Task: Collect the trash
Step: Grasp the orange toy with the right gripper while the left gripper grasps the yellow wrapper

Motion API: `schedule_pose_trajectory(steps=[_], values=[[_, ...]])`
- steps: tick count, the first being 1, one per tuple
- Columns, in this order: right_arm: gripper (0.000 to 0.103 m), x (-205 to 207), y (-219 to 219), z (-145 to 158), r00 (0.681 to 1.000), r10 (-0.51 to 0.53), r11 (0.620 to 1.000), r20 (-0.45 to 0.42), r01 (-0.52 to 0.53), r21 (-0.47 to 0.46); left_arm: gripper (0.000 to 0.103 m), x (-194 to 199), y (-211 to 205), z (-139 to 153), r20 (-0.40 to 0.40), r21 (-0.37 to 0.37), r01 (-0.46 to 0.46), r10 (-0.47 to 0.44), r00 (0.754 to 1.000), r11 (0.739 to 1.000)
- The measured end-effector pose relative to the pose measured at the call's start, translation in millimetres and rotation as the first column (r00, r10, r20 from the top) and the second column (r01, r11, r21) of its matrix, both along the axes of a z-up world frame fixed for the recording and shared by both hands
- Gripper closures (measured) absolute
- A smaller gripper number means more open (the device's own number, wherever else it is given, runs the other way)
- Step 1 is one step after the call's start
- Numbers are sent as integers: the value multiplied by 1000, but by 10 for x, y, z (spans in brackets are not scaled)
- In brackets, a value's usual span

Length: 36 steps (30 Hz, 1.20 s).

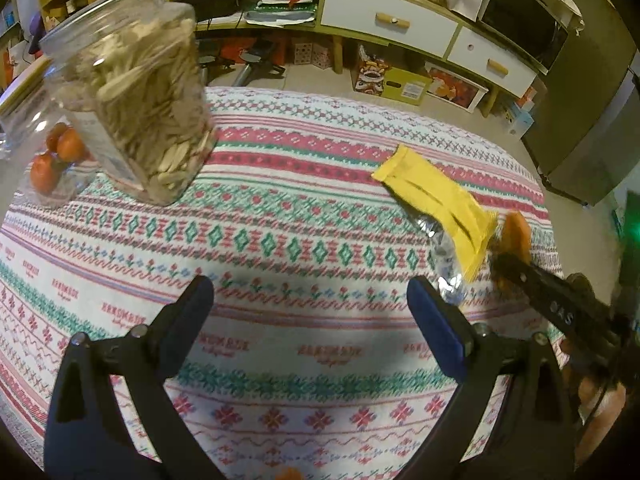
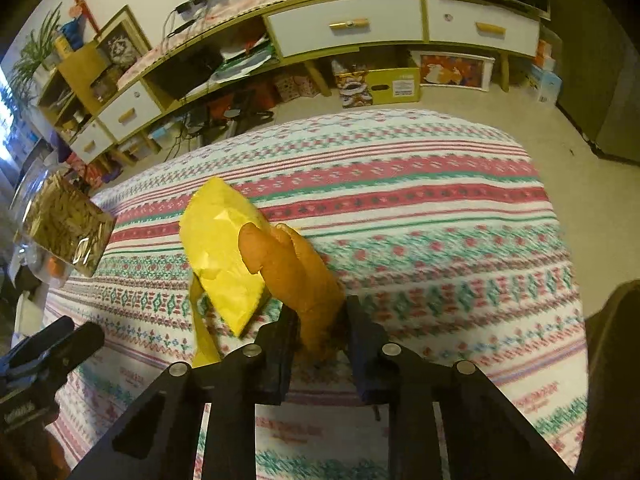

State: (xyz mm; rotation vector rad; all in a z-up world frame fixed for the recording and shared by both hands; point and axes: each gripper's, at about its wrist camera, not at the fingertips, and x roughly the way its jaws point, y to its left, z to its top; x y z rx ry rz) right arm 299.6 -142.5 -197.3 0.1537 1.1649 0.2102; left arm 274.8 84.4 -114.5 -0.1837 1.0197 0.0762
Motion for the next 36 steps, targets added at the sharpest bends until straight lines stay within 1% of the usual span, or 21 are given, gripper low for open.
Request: schedule_pose_trajectory(steps=[1, 4, 5, 10, 12, 15, 16, 18, 20, 23, 24, 25, 27, 29, 30, 31, 35, 36], values=[[80, -27, -59, 33, 1000, -5, 1000, 3, 5, -2, 6, 47, -36, -6, 0, -5, 5, -5, 1000, 1000], [80, -111, -254, 144, 999, -20, 1000, 28, 20, -9, 13, 176, -176, -18, -6, -9, 29, -29, 1000, 1000], [80, -131, -311, 170, 999, -24, 1000, 32, 24, -12, 14, 201, -208, -17, -5, -8, 33, -33, 999, 999], [80, -248, -702, 318, 997, -51, 998, 50, 53, -44, 15, 409, -495, 3, 5, -38, 35, -35, 999, 999], [80, -285, -850, 369, 997, -59, 997, 58, 62, -55, 15, 525, -618, 16, 16, -63, 22, -21, 1000, 998], [80, -333, -1006, 409, 995, -72, 995, 65, 76, -58, 15, 678, -752, -13, 10, -77, -6, 6, 1000, 997], [80, -342, -1041, 416, 995, -75, 995, 66, 79, -58, 15, 707, -785, -26, 9, -75, -15, 15, 1000, 997], [80, -357, -1114, 413, 995, -80, 995, 67, 83, -56, 15, 781, -855, -77, 7, -43, -39, 39, 999, 998], [80, -376, -1155, 396, 994, -82, 995, 66, 86, -54, 15, 831, -898, -157, -12, -22, -56, 56, 998, 998], [80, -402, -1225, 363, 994, -86, 995, 63, 88, -39, 15, 867, -910, -303, -58, -23, -96, 95, 994, 995], [80, -408, -1244, 359, 994, -87, 995, 61, 89, -37, 15, 856, -911, -345, -65, -22, -111, 109, 992, 994], [80, -415, -1263, 350, 994, -88, 995, 58, 90, -36, 15, 830, -928, -351, -52, -7, -114, 114, 992, 993], [80, -431, -1295, 345, 994, -93, 995, 54, 95, -42, 20, 777, -965, -349, -44, 11, -106, 106, 993, 994], [80, -457, -1326, 367, 993, -102, 994, 53, 105, -43, 34, 708, -982, -328, -38, 18, -89, 89, 995, 996], [80, -460, -1333, 381, 993, -106, 993, 53, 109, -42, 38, 667, -984, -321, -38, 10, -82, 82, 996, 997], [80, -481, -1352, 406, 992, -114, 993, 51, 116, -36, 44, 619, -967, -309, -38, -1, -75, 75, 996, 997], [80, -594, -1410, 552, 989, -137, 990, 57, 138, -25, 54, 493, -917, -282, -52, 2, -44, 44, 998, 999], [80, -626, -1413, 608, 989, -137, 990, 63, 139, -26, 55, 436, -902, -273, -56, 4, -33, 33, 998, 999]])
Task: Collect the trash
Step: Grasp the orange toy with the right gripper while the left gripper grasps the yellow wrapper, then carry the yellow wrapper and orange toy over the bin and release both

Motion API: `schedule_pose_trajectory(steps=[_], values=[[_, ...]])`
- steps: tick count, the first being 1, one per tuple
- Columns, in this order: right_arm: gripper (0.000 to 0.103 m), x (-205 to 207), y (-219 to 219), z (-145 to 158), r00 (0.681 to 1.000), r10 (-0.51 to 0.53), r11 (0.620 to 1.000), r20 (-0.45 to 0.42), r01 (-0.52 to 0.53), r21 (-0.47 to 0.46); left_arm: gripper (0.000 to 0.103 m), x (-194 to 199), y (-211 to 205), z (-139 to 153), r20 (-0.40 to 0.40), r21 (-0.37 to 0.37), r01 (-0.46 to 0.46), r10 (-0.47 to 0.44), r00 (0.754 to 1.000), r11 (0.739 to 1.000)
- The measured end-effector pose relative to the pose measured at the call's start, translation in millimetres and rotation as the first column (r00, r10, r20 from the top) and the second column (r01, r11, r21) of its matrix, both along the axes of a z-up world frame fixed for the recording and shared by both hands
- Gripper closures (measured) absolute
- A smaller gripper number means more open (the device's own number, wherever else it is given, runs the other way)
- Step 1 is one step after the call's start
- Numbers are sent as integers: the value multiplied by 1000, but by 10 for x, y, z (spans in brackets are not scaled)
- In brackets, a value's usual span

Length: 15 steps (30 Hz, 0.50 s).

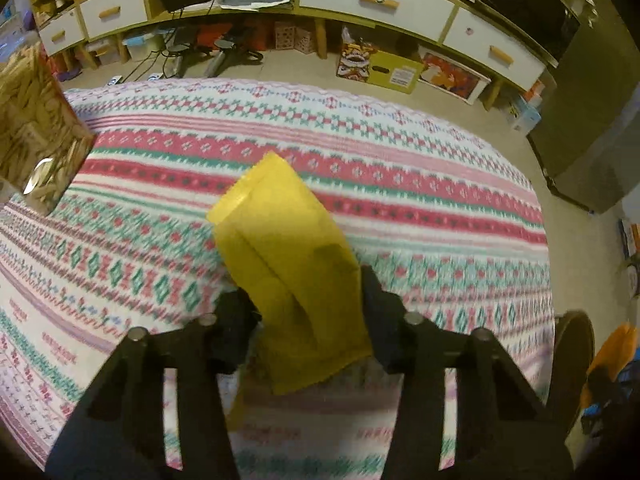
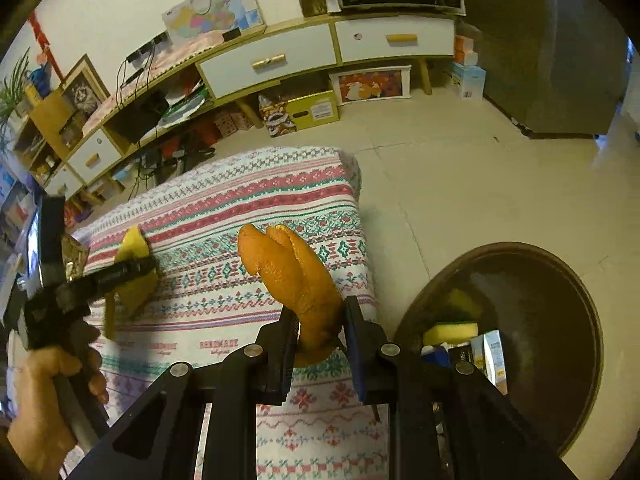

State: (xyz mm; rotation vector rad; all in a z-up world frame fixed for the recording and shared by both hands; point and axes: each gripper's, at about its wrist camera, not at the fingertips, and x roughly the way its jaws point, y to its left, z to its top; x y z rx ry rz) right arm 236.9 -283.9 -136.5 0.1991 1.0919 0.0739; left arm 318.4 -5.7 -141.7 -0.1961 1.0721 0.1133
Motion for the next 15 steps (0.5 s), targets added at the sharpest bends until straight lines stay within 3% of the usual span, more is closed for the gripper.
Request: schedule_pose_trajectory(steps=[5, 15], values=[[80, -246, -29, 283, 999, -6, 999, 37, 8, -36, 58, -321, 11, 89, 8, 50, 65, -66, 998, 997], [79, -718, -175, 575, 998, -31, 999, 60, 34, -34, 59, -996, -207, 329, 42, 40, 196, -198, 979, 980]])
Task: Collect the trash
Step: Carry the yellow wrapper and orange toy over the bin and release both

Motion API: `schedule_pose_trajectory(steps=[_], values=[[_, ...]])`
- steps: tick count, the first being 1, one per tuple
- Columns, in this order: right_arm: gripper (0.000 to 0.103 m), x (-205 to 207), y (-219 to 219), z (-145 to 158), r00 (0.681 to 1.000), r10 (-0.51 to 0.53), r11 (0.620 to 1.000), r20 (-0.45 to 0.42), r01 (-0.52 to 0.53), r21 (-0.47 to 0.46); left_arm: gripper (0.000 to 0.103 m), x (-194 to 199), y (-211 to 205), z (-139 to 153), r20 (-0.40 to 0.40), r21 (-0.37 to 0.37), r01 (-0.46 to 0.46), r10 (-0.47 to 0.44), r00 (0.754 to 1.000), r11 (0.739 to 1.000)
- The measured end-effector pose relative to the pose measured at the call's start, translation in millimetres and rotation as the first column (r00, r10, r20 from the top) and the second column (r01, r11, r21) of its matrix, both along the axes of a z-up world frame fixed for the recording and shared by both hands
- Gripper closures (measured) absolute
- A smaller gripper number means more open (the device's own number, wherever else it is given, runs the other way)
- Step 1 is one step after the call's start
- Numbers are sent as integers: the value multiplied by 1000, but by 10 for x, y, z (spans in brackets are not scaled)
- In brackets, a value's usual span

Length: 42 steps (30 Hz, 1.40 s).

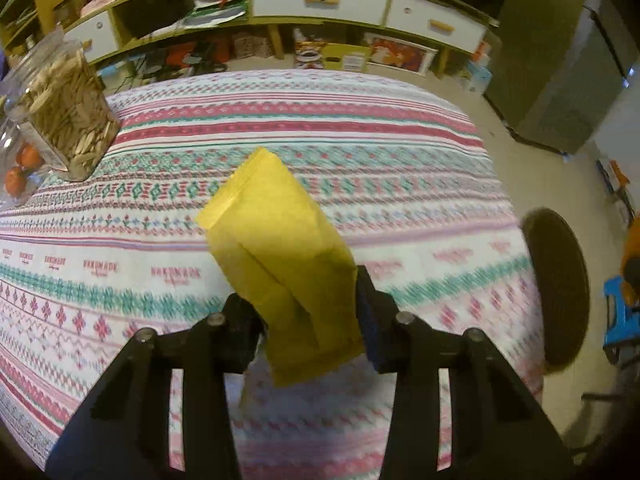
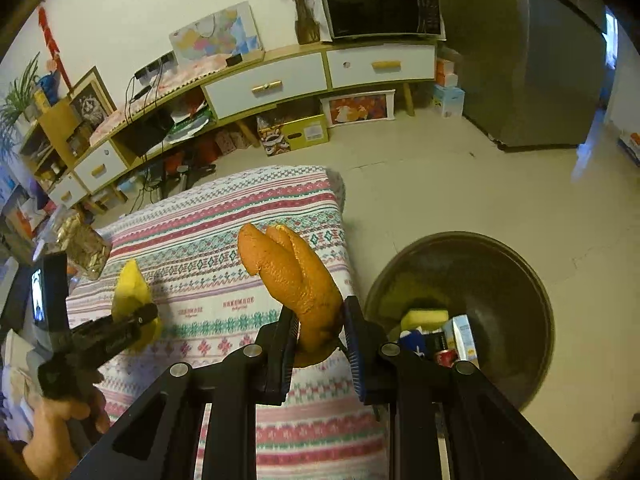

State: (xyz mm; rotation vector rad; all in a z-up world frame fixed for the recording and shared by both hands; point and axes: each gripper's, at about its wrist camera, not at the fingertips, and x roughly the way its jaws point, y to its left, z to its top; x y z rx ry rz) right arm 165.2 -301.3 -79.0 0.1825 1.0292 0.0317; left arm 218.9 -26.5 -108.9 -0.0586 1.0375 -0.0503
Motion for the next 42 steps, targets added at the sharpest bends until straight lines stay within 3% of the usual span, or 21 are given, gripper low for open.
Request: schedule_pose_trajectory(steps=[9, 17, 27, 34, 42], values=[[79, -324, -232, 128, 999, -49, 999, -21, 48, -18, 59, -428, -400, 255, 77, 7, 147, -148, 986, 989], [79, -516, -607, -16, 991, -123, 992, -51, 124, 5, 59, -566, -810, 371, 98, -2, 239, -237, 967, 971], [79, -569, -1081, -249, 975, -193, 980, -107, 196, 19, 59, -533, -1462, 350, 96, -37, 324, -320, 943, 945], [78, -609, -1400, -349, 967, -216, 976, -133, 217, -5, 59, -434, -2002, 253, 111, -43, 408, -402, 909, 912], [78, -674, -1633, -430, 958, -236, 971, -160, 238, -5, 59, -245, -2336, 104, 96, -72, 430, -423, 901, 900]])
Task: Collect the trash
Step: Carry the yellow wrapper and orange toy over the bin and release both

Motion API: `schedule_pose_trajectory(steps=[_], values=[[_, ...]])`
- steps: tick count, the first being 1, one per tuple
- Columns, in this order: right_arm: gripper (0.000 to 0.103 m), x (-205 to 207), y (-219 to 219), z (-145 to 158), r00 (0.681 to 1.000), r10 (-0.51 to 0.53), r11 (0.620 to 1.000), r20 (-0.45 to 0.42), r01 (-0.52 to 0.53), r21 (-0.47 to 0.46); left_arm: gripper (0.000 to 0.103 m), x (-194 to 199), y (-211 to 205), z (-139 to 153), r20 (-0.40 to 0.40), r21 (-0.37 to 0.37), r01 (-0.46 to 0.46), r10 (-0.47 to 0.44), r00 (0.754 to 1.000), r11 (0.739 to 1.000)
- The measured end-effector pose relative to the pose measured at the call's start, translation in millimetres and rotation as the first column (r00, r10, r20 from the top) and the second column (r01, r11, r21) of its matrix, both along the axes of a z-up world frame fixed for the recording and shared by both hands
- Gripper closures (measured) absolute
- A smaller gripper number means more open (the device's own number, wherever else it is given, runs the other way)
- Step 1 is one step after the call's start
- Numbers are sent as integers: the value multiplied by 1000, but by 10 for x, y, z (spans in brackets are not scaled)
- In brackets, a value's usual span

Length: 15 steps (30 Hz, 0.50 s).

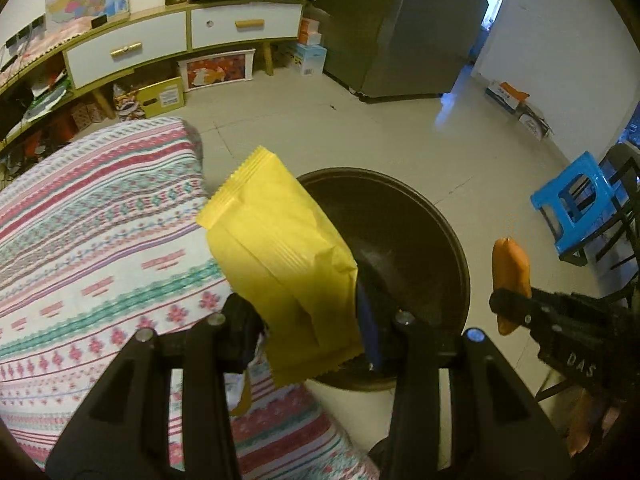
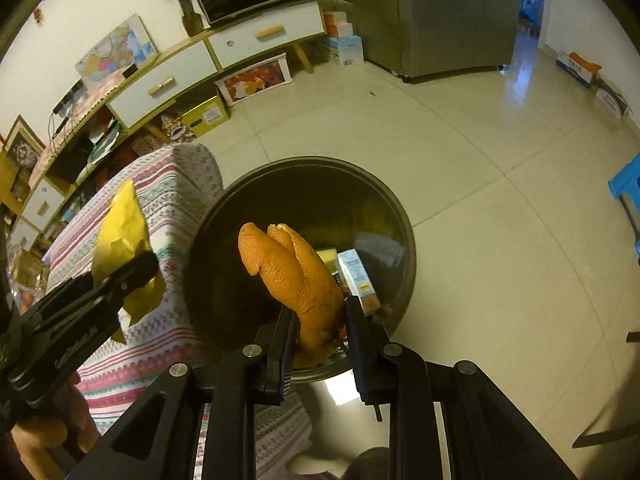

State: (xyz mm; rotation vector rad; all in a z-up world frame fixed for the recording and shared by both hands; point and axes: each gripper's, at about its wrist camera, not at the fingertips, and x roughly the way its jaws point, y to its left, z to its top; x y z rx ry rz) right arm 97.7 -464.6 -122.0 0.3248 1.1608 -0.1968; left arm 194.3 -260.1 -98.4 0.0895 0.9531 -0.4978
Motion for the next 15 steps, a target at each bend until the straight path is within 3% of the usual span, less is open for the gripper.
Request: schedule_pose_trajectory(steps=[4, 6, 10, 15], values=[[78, -4, -50, -47, 1000, -4, 1000, -13, 4, -2, 58, 2, -86, -65, 3, -3, 4, -4, 1000, 1000], [78, -18, -62, -57, 1000, -4, 1000, -18, 4, -6, 53, 2, -71, -80, 4, -28, 8, -7, 1000, 1000], [78, -28, -75, -71, 1000, -3, 1000, -23, 2, -15, 14, 3, -5, -87, 30, -22, -24, 24, 999, 999], [77, -7, -57, -81, 1000, -3, 1000, -27, 3, -21, 11, -4, 107, -89, 21, -11, -54, 54, 998, 998]])
